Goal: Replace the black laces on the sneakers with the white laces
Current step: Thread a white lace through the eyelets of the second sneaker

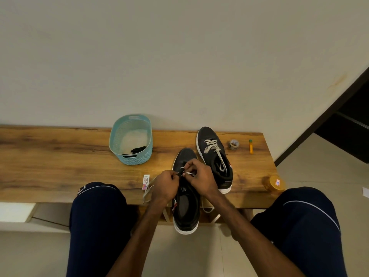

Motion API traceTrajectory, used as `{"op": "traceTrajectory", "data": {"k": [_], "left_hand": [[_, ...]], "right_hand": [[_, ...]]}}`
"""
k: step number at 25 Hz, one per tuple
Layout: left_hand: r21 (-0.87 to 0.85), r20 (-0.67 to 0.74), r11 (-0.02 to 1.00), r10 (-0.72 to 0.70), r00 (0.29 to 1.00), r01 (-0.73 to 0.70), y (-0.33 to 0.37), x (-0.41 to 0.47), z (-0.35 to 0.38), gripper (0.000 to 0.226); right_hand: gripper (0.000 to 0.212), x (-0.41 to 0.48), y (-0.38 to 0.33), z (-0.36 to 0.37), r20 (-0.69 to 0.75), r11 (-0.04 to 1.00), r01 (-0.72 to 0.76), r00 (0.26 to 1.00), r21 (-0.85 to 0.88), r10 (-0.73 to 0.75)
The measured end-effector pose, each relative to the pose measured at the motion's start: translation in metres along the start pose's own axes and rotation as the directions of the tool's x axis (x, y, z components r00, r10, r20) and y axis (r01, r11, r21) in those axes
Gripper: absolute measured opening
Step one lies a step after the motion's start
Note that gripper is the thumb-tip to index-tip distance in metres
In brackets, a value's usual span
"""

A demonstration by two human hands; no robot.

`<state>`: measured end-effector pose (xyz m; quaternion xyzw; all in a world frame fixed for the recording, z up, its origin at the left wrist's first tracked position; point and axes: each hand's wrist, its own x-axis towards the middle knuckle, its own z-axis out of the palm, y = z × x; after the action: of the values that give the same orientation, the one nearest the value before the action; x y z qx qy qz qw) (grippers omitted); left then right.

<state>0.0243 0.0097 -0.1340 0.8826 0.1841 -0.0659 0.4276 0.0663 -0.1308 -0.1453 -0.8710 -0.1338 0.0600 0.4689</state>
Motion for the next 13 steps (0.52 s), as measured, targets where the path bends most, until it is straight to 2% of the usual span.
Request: {"op": "traceTrajectory", "data": {"k": [2,4,8,10,13], "left_hand": [[-0.131,-0.005,0.990,-0.057,0.998,0.056,-0.004,0.002,0.002,0.027],[-0.223,0.009,0.970,-0.099,0.995,0.099,-0.007,0.004,0.006,0.017],[-0.220,-0.075,0.974,-0.078,0.994,0.060,-0.003,0.004,0.014,0.004],[-0.198,-0.090,0.979,-0.071,0.993,0.052,-0.001,0.002,0.013,0.004],[-0.228,-0.077,0.971,-0.097,0.992,0.077,-0.007,0.001,0.013,0.012]], "right_hand": [[0.020,-0.002,0.000,0.003,-0.006,1.000,-0.016,1.000,-0.008,0.016],[0.018,-0.004,0.000,0.005,-0.020,1.000,-0.031,0.999,-0.004,0.031],[0.020,-0.006,0.004,0.004,0.008,0.996,-0.089,0.996,0.033,0.088],[0.033,-0.011,0.002,0.004,0.031,0.993,-0.108,0.994,0.036,0.107],[0.059,-0.017,-0.001,0.008,0.039,0.989,-0.120,0.992,-0.082,0.124]]}}
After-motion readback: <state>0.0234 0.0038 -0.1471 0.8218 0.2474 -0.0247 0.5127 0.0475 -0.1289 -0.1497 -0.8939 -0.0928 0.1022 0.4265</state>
